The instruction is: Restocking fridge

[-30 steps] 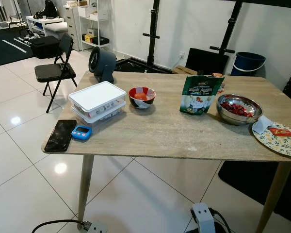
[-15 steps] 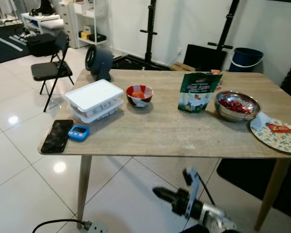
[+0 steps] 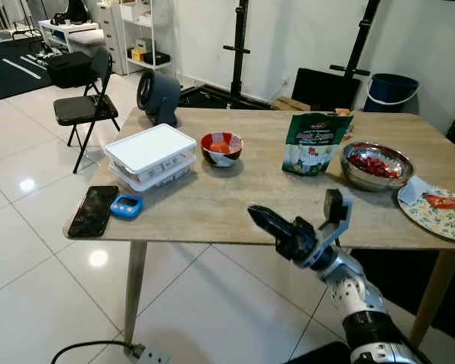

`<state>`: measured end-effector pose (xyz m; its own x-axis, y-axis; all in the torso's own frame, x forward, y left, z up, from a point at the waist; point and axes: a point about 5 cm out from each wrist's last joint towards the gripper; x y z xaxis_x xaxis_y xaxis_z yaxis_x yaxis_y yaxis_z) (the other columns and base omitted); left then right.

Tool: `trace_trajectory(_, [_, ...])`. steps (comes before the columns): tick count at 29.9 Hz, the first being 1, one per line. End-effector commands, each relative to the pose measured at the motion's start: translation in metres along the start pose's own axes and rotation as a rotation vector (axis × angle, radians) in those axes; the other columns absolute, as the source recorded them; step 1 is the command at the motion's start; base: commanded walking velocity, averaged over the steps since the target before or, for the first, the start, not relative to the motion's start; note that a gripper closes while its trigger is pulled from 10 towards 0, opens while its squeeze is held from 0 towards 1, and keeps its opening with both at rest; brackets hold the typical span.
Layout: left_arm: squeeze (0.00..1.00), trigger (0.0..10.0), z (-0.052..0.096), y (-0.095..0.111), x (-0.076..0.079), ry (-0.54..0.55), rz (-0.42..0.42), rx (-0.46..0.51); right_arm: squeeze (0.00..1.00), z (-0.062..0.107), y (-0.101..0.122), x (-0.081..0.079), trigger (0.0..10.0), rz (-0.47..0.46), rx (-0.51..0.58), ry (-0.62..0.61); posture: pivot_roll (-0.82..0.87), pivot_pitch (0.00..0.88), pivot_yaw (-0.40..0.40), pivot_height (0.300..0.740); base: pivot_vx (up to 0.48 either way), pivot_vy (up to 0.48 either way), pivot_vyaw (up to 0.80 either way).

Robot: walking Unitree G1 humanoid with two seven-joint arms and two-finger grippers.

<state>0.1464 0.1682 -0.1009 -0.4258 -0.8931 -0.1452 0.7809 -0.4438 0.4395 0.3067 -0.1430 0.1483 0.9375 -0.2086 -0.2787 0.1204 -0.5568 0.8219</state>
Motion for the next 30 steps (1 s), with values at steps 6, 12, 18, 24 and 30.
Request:
trace_trajectory(6, [0.0, 10.0, 0.003, -0.018, 0.004, -0.018, -0.006, -0.064, 0.0, 0.044, -0.048, 0.014, 10.0, 0.035, -0.354, -0.27, 0.0, 0.0, -0.036, 0.74, 0.0, 0.0, 0.0])
trace_trajectory(12, [0.0, 10.0, 0.004, -0.023, 0.003, -0.017, -0.006, -0.071, 0.0, 0.083, -0.083, 0.006, 10.0, 0.012, -0.616, -0.372, 0.0, 0.0, -0.029, 0.74, 0.0, 0.0, 0.0])
trace_trajectory(18, [0.0, 10.0, 0.005, -0.024, 0.001, -0.016, -0.019, -0.069, 0.0, 0.11, -0.114, -0.004, 10.0, -0.008, -0.853, -0.481, 0.0, 0.018, -0.026, 0.74, 0.0, 0.0, 0.0])
trace_trajectory(24, [0.0, 10.0, 0.003, -0.007, -0.012, 0.023, -0.016, 0.005, 0.0, 0.142, -0.139, -0.006, 10.0, 0.047, -1.038, -0.771, 0.03, 0.058, -0.039, 0.74, 0.0, 0.0, 0.0])
trace_trajectory(30, [0.0, 10.0, 0.001, 0.015, -0.024, 0.047, -0.057, 0.078, 0.0, 0.156, -0.13, 0.001, 10.0, 0.105, -1.051, -0.918, 0.03, 0.08, 0.001, 0.74, 0.0, 0.0, 0.0])
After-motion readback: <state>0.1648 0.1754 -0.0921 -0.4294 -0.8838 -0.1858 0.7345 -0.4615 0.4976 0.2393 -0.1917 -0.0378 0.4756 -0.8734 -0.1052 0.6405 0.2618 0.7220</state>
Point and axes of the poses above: a point about 5 cm out from each wrist's last joint towards the gripper, its own z axis pointing back from the gripper into the wrist, its own y axis along the axis of the wrist's last joint, x = y × z, and after that the axes turned 2 degrees about -z, right-handed
